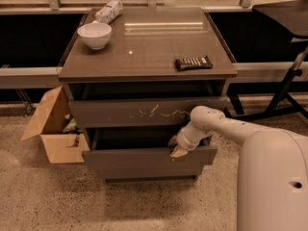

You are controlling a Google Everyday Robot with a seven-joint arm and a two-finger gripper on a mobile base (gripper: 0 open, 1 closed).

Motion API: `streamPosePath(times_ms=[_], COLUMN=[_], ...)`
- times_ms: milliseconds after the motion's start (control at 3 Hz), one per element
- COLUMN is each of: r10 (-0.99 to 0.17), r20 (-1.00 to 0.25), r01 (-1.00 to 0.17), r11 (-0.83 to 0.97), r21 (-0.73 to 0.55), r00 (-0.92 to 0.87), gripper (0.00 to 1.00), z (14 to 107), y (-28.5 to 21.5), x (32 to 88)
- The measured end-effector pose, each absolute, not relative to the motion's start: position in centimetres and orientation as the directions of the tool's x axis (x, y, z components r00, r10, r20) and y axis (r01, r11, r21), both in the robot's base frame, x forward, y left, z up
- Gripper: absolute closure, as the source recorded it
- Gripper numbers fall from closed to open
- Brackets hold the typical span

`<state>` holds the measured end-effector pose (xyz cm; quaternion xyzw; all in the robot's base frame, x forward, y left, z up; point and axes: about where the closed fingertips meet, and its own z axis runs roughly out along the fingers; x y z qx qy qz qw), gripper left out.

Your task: Open middle drawer

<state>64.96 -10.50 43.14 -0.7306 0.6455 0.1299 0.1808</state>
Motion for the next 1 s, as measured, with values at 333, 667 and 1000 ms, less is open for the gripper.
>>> streamPosePath(times_ms=[333, 667, 1000], r10=[-0.896, -0.896, -0.896], r20=[-0.423, -0.423, -0.423], r01=[-0.99, -0.99, -0.99], r11=[-0.101, -0.101, -0.101], r21=[-0.097, -0.096, -0.096], r00=[0.133, 0.133, 0.133], gripper=[0.82, 0.51, 0.26], z=[43.14, 43.13, 43.13], y=[-10.5, -10.5, -10.5], x=[64.96, 64.96, 64.96])
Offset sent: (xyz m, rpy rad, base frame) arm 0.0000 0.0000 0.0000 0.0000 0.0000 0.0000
